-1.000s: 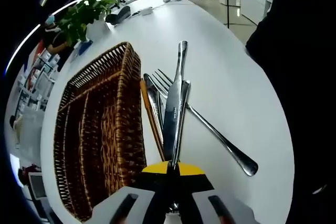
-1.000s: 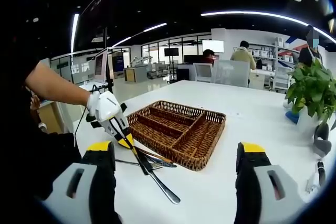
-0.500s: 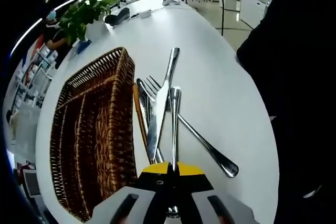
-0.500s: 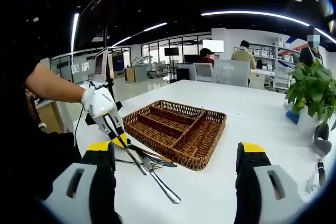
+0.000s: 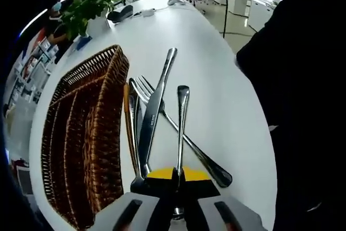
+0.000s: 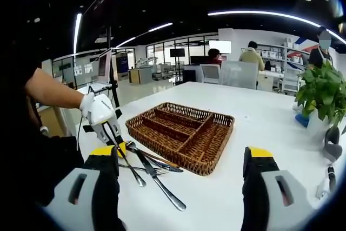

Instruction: Arrange the knives, forks, and spoons in their matching storage slots by inserting each utensil handle-first until every utensil is classified and aligned in the correct compartment

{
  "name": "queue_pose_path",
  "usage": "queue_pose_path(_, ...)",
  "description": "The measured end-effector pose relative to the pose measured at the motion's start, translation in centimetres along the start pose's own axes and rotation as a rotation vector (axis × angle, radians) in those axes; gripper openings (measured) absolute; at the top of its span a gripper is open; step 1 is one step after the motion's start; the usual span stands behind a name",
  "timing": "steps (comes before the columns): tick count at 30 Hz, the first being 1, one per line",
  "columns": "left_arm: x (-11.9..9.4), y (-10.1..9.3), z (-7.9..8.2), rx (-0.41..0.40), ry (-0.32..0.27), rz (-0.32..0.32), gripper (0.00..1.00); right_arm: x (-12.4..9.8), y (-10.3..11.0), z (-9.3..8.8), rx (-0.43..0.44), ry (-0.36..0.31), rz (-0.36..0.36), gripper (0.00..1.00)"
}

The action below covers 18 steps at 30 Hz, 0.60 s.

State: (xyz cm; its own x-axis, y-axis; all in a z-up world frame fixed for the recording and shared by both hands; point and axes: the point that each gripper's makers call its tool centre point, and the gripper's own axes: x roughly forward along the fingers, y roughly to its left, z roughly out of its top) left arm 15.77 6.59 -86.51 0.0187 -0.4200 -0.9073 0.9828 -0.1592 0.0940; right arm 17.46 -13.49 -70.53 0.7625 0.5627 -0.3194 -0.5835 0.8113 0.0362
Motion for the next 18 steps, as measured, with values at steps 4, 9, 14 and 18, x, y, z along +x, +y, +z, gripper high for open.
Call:
queue_pose_path(4, 0.31, -0.48, -0.11, -0.001, -0.033, -0.036, 0.05, -0.03, 0.04, 0.13, -0.001, -0.003, 0.001, 0.97)
queue_pose_path(9, 0.61, -0.79, -0.28, 0.001, -0.040, -0.040, 0.10, -0.15, -0.01, 0.02, -0.005, 0.001, 0.000, 0.97)
queue_pose_path(14, 1.01, -0.78, 0.12, -0.005, -0.053, -0.027, 0.06, -0.13, -0.18, -0.05, -0.004, 0.005, -0.003, 0.96)
queue_pose_path(18, 1.06, -0.80, 0.18, 0.029, -0.046, -0.017, 0.03, -0.12, -0.11, 0.05, -0.011, 0.008, 0.001, 0.96)
